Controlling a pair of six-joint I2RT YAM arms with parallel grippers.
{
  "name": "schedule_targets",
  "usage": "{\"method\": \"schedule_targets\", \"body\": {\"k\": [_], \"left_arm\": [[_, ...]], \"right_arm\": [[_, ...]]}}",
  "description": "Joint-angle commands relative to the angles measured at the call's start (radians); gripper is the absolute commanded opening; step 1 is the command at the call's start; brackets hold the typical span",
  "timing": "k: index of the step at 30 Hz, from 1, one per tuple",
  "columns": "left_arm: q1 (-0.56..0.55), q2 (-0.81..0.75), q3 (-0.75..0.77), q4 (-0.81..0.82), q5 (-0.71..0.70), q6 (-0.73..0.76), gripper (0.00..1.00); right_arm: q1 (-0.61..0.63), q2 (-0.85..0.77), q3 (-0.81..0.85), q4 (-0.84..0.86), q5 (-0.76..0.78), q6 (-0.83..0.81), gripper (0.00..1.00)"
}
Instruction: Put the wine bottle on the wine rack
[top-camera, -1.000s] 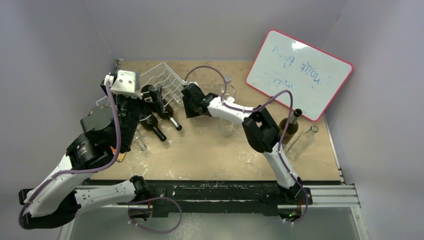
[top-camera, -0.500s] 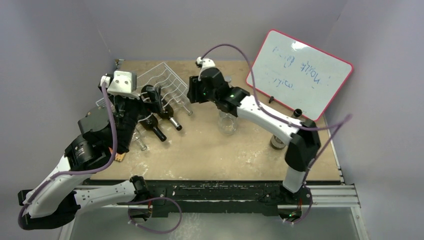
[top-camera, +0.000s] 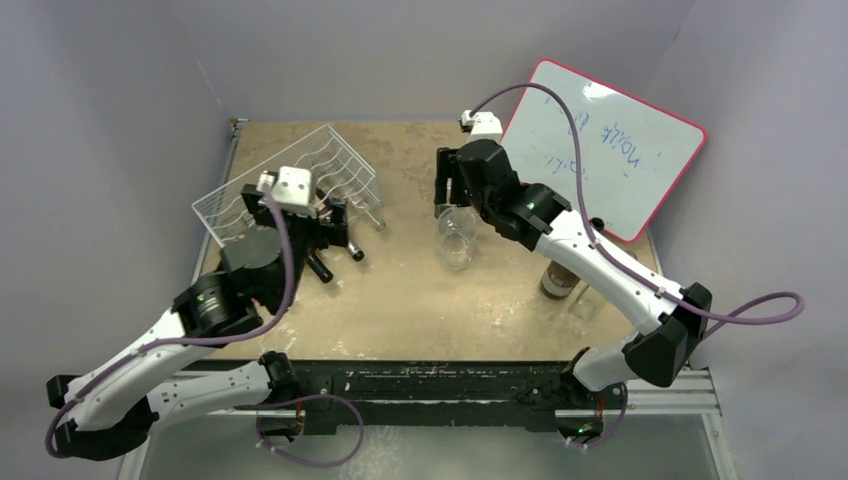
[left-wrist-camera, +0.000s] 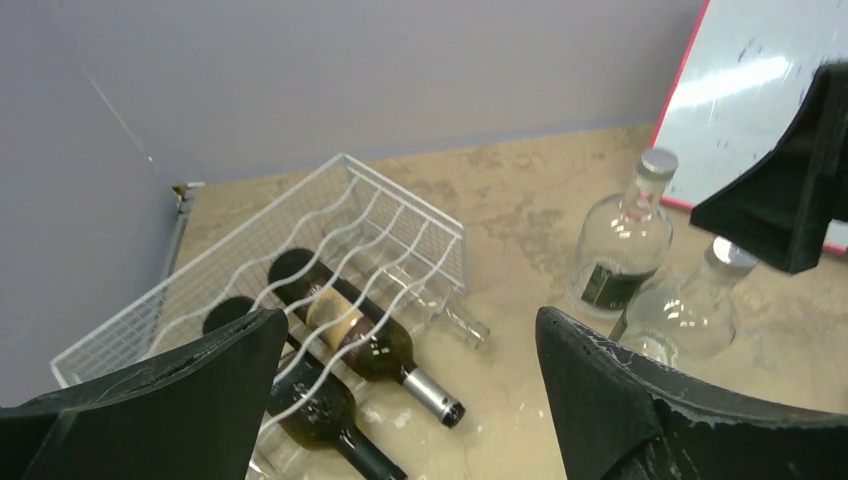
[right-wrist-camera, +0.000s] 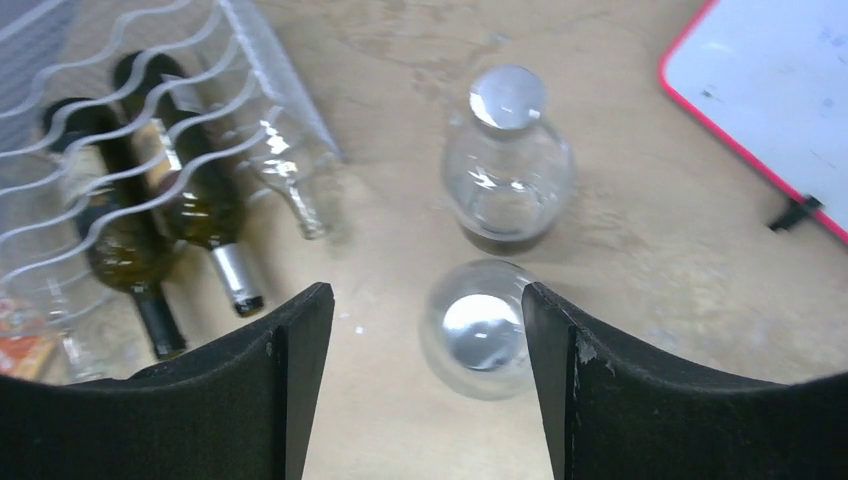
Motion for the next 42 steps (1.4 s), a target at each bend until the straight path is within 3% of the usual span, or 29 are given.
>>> {"method": "schedule_targets", "body": {"k": [1,7,12,18,27,30,33,37,39,42], "left_arm": [[-0.001,0.036,-0.092,0.092,0.036,-0.104,0.97],[0.025,0.136,-0.182,0.159,0.061,-0.184,1.00],[0.196,0.221,-0.181,0.158,0.194,-0.332,1.00],[0.231,0.326,-0.130,0.149,0.163,-0.443,1.00],[0.274,0.421,-0.101,0.206,0.321,-0.450,1.00],[0.317,0.444,-0.100,0.204,0.366,-0.488,1.00],[0.359,0.453,-0.112,0.214,0.438,-0.520,1.00],[0.391,0.453,-0.121,0.199,0.518,-0.533,1.00],[0.406,0.454,-0.123,0.193,0.567,-0.523,1.00],[0.424,0.451,-0.122,0.176,0.590,-0.501,0.99]], "right_arm": [[-0.055,-0.029,-0.042,-0.061,0.029,0.012,0.72],[-0.094,0.009,-0.070,-0.038,-0.070,-0.019,0.71],[-0.104,0.016,-0.094,-0.020,-0.140,-0.071,0.62],[-0.104,-0.005,-0.150,-0.006,-0.203,-0.127,0.56],[-0.105,0.014,-0.134,0.000,-0.210,-0.204,0.35],[-0.105,0.026,-0.119,-0.007,-0.223,-0.209,0.35],[-0.105,0.040,-0.117,-0.009,-0.218,-0.212,0.47],[-0.105,0.071,-0.107,-0.009,-0.217,-0.207,0.51],[-0.104,0.088,-0.104,0.002,-0.228,-0.204,0.45],[-0.105,0.117,-0.089,0.006,-0.237,-0.188,0.25]]}}
